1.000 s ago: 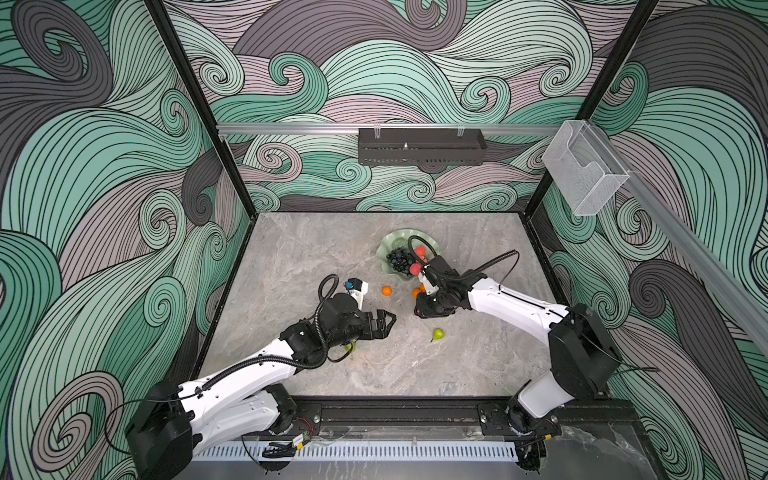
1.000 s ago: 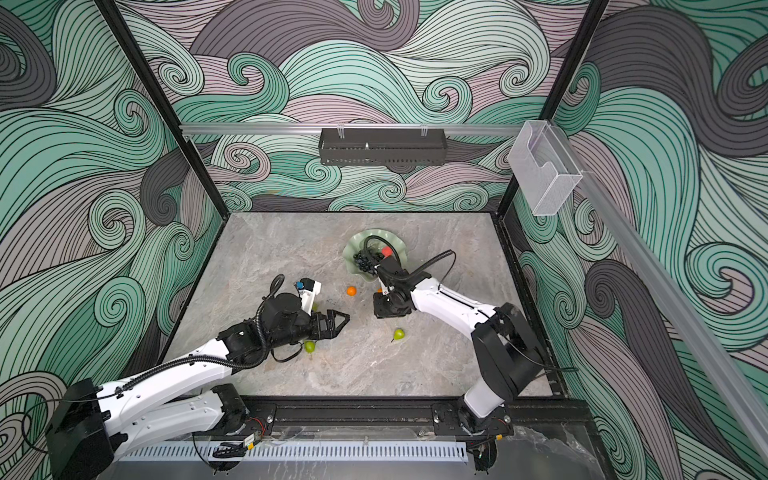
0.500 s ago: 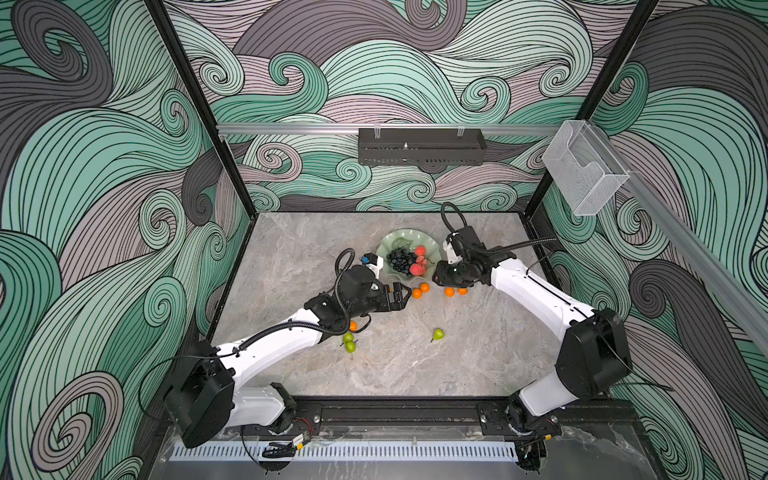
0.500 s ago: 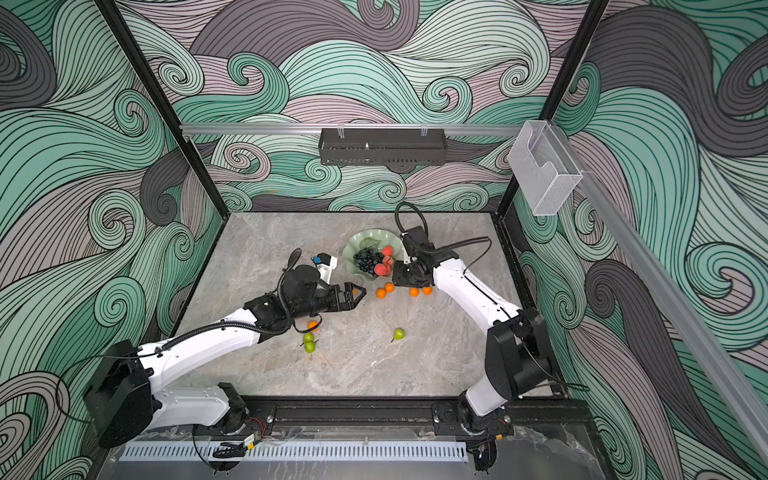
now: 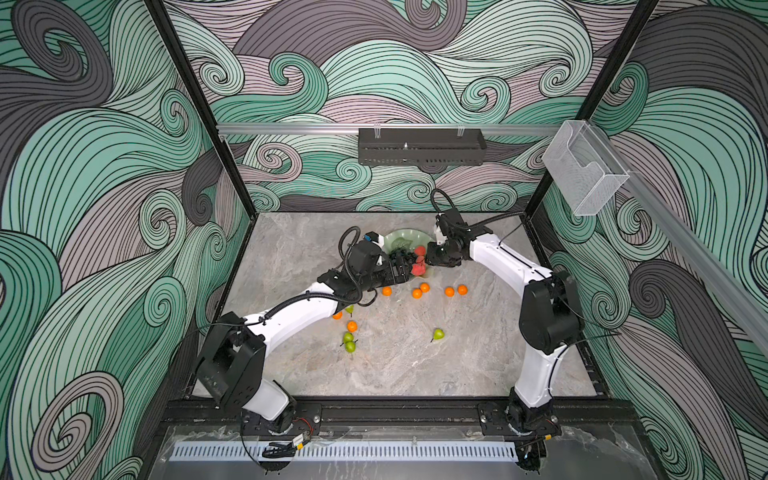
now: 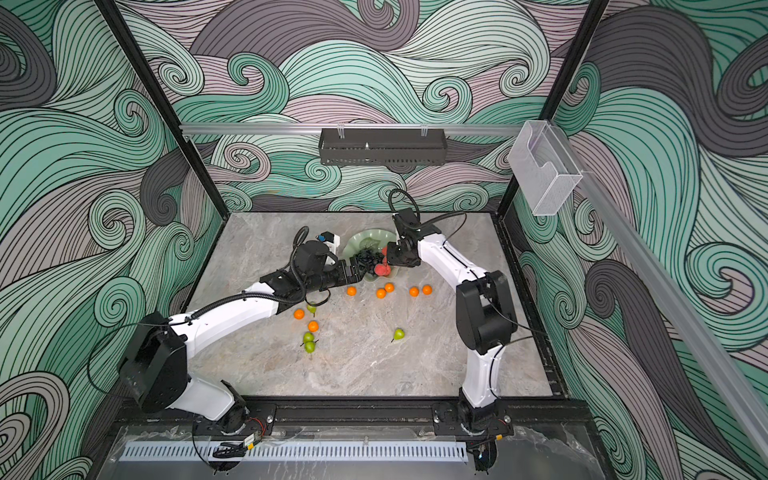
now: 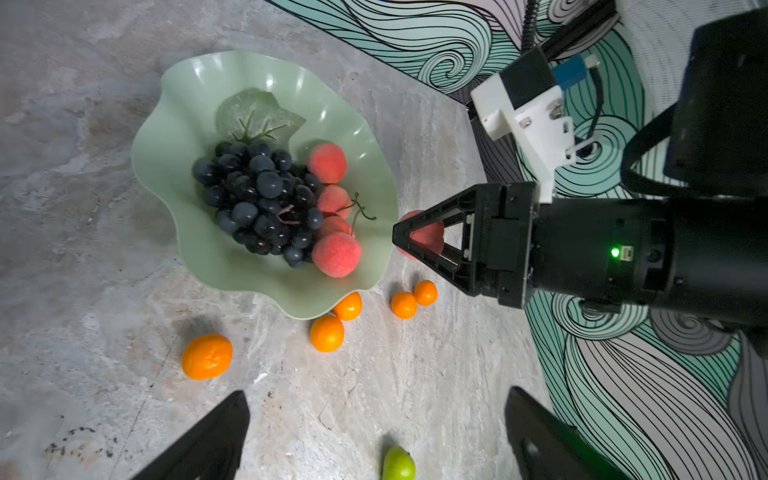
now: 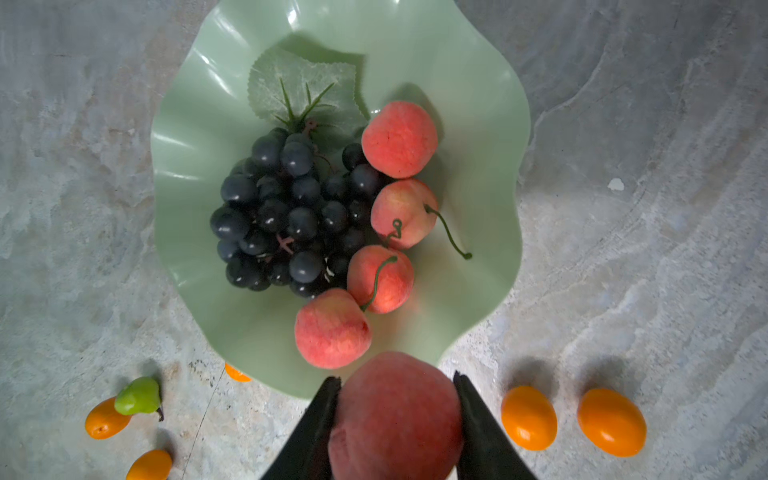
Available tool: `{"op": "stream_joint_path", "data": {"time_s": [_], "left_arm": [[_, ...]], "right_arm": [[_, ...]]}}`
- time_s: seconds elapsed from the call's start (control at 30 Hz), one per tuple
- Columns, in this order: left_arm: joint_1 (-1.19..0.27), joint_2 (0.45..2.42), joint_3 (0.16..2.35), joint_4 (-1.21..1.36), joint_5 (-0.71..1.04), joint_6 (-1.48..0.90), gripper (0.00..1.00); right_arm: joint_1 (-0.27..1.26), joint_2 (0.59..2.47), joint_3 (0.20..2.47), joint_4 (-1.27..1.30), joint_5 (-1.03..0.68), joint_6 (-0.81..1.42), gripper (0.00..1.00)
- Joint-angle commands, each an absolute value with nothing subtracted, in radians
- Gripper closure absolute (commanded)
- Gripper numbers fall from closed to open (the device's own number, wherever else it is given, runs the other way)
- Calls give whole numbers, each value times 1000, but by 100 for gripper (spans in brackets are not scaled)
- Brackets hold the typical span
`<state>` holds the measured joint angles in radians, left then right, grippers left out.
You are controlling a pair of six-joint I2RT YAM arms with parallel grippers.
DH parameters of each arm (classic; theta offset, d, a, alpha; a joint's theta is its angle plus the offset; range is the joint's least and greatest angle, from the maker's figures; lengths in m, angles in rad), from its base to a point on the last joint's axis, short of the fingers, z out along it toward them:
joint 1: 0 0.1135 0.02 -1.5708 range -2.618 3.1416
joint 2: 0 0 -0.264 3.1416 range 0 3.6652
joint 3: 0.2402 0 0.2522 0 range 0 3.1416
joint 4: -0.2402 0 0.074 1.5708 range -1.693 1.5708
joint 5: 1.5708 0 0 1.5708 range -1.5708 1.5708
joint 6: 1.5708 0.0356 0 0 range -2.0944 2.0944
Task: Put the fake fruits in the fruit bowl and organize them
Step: 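Carry the peach to the green bowl and open the right gripper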
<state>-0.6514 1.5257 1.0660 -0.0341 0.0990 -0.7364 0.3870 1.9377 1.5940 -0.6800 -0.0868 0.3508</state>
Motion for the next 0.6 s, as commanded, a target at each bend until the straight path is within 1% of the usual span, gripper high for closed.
{"op": "stream_joint_path", "data": {"time_s": [0.0, 0.27, 0.57], "left_arm": [[-622, 1566, 1138, -54, 112, -713, 1], [-602, 1649, 1244, -125, 209, -618, 1], [-601, 1670, 1256, -124, 235, -592, 1]], "right_arm": [[371, 1993, 1652, -712, -83, 330, 60], [366, 2096, 1735, -710, -46, 330, 60], [365, 2128, 1764, -716, 16, 337, 58]]}}
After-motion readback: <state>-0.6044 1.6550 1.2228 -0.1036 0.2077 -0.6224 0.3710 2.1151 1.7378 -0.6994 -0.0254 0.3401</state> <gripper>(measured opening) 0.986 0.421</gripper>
